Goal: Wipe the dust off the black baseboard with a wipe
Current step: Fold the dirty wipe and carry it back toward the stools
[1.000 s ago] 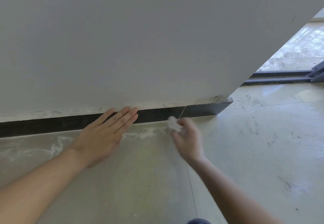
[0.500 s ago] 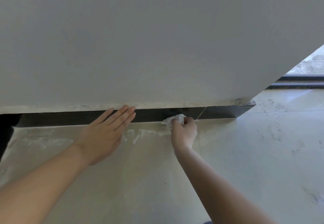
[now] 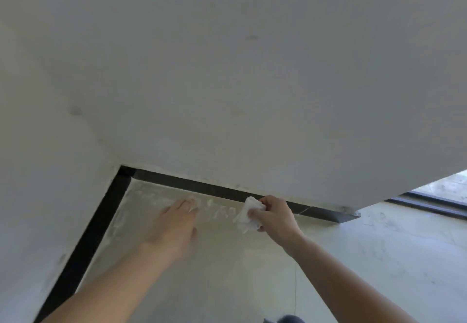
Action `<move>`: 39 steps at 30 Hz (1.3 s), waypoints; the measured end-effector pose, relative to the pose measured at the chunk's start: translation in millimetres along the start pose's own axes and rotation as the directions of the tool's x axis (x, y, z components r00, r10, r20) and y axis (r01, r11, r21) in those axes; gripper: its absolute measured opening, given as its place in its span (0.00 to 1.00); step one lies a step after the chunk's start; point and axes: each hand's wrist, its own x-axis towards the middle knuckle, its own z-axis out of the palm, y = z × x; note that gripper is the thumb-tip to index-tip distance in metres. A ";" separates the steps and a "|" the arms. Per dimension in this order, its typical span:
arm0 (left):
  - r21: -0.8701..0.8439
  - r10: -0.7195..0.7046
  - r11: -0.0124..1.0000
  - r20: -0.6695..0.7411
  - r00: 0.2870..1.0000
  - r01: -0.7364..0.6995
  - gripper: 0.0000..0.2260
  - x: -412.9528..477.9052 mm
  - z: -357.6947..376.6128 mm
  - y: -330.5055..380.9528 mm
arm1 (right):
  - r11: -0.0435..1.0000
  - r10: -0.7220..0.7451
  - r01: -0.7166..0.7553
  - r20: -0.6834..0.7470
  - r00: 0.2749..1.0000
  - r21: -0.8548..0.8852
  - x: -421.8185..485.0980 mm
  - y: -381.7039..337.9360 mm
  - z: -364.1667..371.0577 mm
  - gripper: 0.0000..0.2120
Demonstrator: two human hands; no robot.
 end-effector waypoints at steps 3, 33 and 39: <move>-0.283 -0.132 0.950 0.019 0.991 0.132 0.21 -76.3 -64.7 -2.1 | 1.000 -0.012 0.011 0.094 0.995 0.015 -68.0 -78.7 -5.3 0.10; -0.978 -0.990 -0.038 0.065 -0.122 -0.207 0.12 -994.2 -299.9 89.5 | 0.691 -0.229 0.684 0.968 -0.100 0.234 -938.5 -354.3 158.2 0.10; -0.964 -0.927 -0.120 0.195 -0.320 -0.239 0.08 -1199.5 -190.2 155.3 | 0.759 0.045 0.637 0.964 -0.263 0.138 -1151.7 -226.9 223.6 0.16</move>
